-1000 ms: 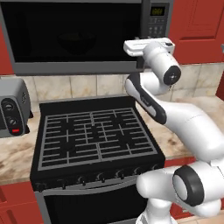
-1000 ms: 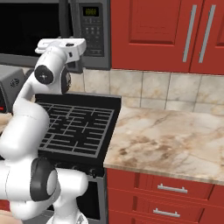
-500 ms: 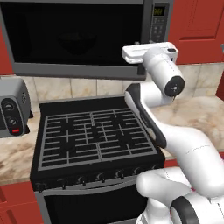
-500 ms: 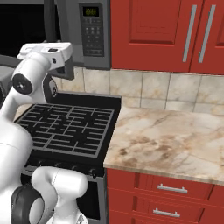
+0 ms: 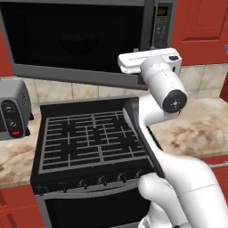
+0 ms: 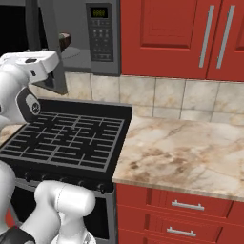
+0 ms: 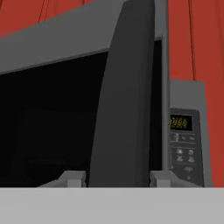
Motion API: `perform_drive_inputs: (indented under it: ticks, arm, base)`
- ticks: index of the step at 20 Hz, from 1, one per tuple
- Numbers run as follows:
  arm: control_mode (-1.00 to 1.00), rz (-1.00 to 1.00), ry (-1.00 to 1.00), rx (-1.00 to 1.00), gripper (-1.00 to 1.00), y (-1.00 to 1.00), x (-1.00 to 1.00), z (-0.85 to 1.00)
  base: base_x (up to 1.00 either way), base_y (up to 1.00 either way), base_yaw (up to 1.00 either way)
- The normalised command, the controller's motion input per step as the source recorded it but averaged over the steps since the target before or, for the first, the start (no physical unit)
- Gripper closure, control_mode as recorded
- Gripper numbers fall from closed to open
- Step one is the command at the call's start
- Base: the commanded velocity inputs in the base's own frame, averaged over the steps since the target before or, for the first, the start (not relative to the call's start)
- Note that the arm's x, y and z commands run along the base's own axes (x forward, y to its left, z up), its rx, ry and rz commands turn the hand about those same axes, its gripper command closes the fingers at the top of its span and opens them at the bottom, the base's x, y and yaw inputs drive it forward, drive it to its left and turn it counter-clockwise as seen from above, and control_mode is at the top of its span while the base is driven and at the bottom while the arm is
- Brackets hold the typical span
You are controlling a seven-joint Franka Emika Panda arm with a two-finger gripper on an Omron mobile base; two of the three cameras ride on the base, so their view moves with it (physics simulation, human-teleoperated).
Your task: The microwave is finished heating the shrimp and broccoli. Take the bowl containing the food and place it on the dining counter.
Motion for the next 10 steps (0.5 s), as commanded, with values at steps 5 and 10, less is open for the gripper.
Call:
perform_drive_inputs:
  ticks: [5,10]
  arm:
    - [-1.00,0.00,0.07,-0.04,1.00,0.28,-1.00,0.44]
    - [-1.00,0.00,0.07,-0.05,-1.00,0.32,-1.00,0.39]
  base:
    - [0.00,0.00,0.00]
    - [0.00,0.00,0.00]
